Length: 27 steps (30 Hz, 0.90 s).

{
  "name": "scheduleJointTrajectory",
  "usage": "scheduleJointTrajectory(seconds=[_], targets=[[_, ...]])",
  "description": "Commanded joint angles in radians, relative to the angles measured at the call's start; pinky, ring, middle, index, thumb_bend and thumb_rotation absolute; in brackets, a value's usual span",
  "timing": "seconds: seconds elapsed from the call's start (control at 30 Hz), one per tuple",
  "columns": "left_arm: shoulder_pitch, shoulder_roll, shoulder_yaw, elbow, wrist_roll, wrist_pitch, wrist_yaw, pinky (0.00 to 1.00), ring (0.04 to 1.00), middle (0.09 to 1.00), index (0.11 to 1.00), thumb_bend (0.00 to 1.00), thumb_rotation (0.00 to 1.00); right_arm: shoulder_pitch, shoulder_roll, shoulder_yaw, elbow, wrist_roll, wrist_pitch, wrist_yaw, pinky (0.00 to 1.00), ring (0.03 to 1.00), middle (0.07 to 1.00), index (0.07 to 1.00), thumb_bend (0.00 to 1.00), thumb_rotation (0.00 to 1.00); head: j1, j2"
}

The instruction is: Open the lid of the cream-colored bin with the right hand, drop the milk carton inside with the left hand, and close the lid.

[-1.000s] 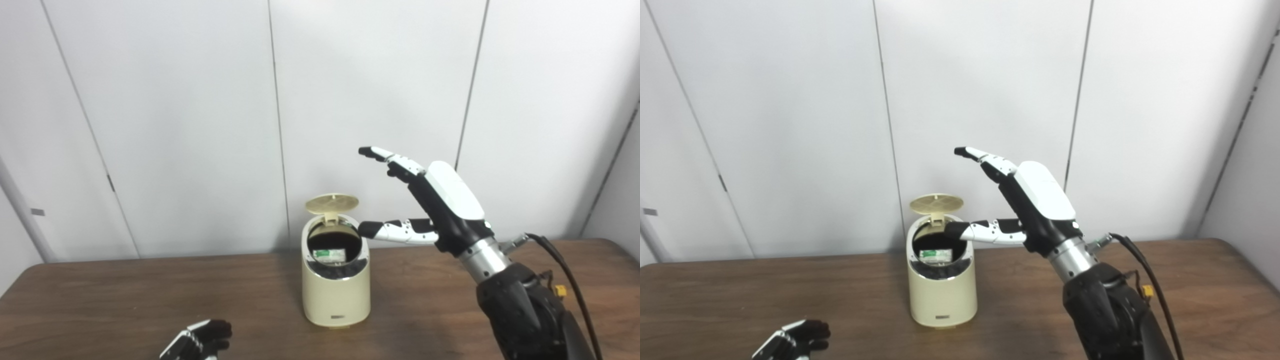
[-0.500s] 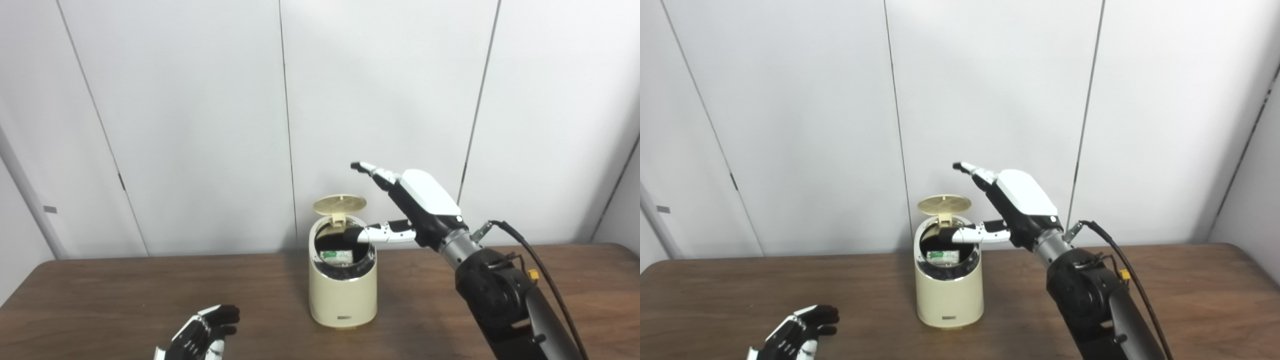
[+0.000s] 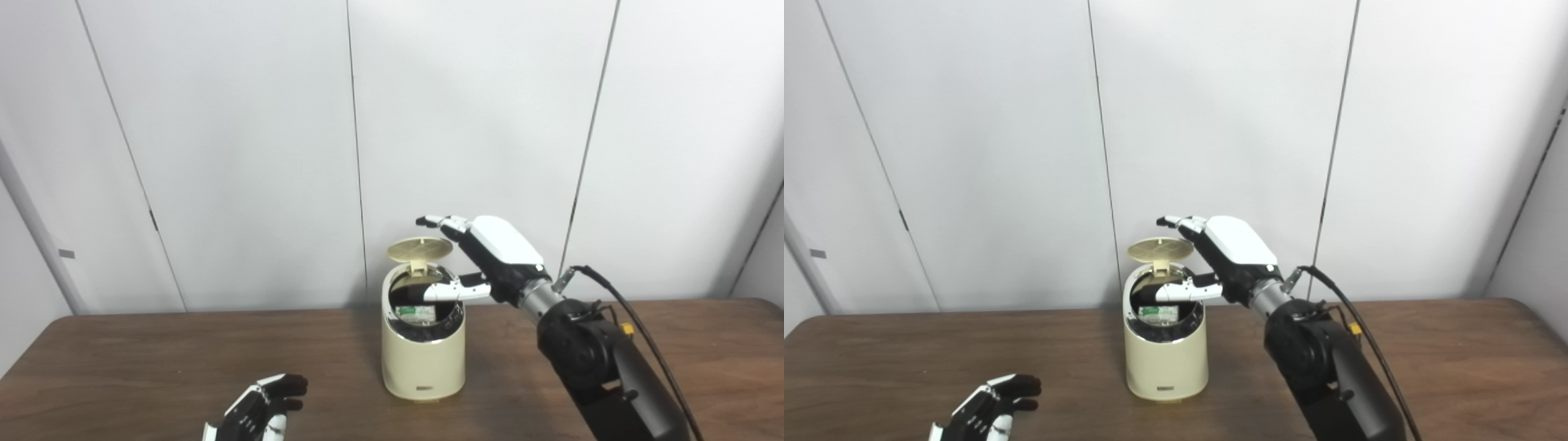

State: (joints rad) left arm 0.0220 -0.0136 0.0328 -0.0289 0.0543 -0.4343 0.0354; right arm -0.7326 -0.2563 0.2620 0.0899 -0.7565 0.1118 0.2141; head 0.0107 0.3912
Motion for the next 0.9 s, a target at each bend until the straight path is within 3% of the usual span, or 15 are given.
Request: scheduleJointTrajectory(seconds=[0.0,0.17,0.43,0.87], targets=[[0.039,-0.015,-0.018,0.037,0.01,-0.016,0.003,0.63,0.686,0.678,0.674,0.13,0.56,-0.063,0.002,-0.001,-0.014,-0.008,-0.001,-0.022,0.83,0.934,0.881,0.87,0.72,0.81,0.001,-0.001],[0.045,-0.019,-0.03,0.029,0.048,-0.016,0.013,0.6,0.67,0.672,0.668,0.11,0.51,-0.048,0.005,0.01,-0.019,-0.003,-0.014,-0.03,0.82,0.942,0.882,0.877,0.71,0.81,-0.003,0.002],[0.048,-0.02,-0.032,0.01,0.038,0.005,0.007,0.59,0.667,0.674,0.67,0.1,0.51,0.015,0.005,0.006,-0.114,0.02,-0.012,-0.014,0.84,0.931,0.874,0.874,0.71,0.81,-0.011,0.011],[0.054,-0.004,-0.03,-0.008,0.017,0.016,-0.006,0.62,0.681,0.68,0.675,0.11,0.51,0.116,0.006,0.005,-0.266,0.01,0.019,0.02,0.83,0.857,0.766,0.761,0.71,0.81,-0.019,0.029]])
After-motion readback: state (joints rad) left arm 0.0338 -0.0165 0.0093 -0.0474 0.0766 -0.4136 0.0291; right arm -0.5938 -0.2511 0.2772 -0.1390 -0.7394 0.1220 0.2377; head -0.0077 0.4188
